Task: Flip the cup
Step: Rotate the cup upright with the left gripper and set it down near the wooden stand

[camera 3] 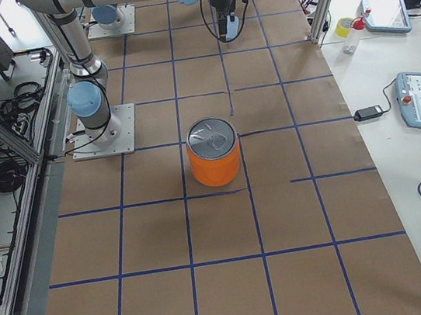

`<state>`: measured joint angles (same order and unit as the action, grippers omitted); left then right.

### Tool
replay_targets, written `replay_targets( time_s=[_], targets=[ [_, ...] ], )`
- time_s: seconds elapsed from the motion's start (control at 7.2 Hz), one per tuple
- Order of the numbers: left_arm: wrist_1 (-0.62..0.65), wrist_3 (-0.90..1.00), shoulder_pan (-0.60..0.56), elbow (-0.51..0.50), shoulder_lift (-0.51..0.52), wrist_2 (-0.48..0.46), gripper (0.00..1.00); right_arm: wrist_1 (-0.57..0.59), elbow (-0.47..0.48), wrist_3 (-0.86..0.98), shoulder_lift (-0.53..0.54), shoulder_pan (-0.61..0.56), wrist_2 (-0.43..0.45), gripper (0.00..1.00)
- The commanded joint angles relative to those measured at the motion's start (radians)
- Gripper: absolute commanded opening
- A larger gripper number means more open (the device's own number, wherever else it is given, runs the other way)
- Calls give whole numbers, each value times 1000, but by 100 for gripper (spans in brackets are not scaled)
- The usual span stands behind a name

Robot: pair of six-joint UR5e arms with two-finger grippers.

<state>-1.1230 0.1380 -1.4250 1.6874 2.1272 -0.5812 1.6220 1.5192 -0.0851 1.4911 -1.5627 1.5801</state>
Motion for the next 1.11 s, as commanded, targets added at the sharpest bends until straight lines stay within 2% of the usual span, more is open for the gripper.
replay_targets(
  time_s=[0.0,0.28,0.56,0.69,0.97],
  targets=[
    [132,-203,-14,-75,-62,-271,0,13,-1,-2,0,0,1,100],
    [123,-177,-46,-203,-67,-655,0,10,-1,-2,1,0,0,100],
    [114,181,-60,-218,-58,-947,0,13,-1,-4,0,1,1,100],
    [98,265,-60,-201,-52,-1010,0,15,-1,-4,0,0,1,100],
    [88,290,-60,-193,-39,-1112,0,12,-1,-2,0,0,3,100]
  ],
)
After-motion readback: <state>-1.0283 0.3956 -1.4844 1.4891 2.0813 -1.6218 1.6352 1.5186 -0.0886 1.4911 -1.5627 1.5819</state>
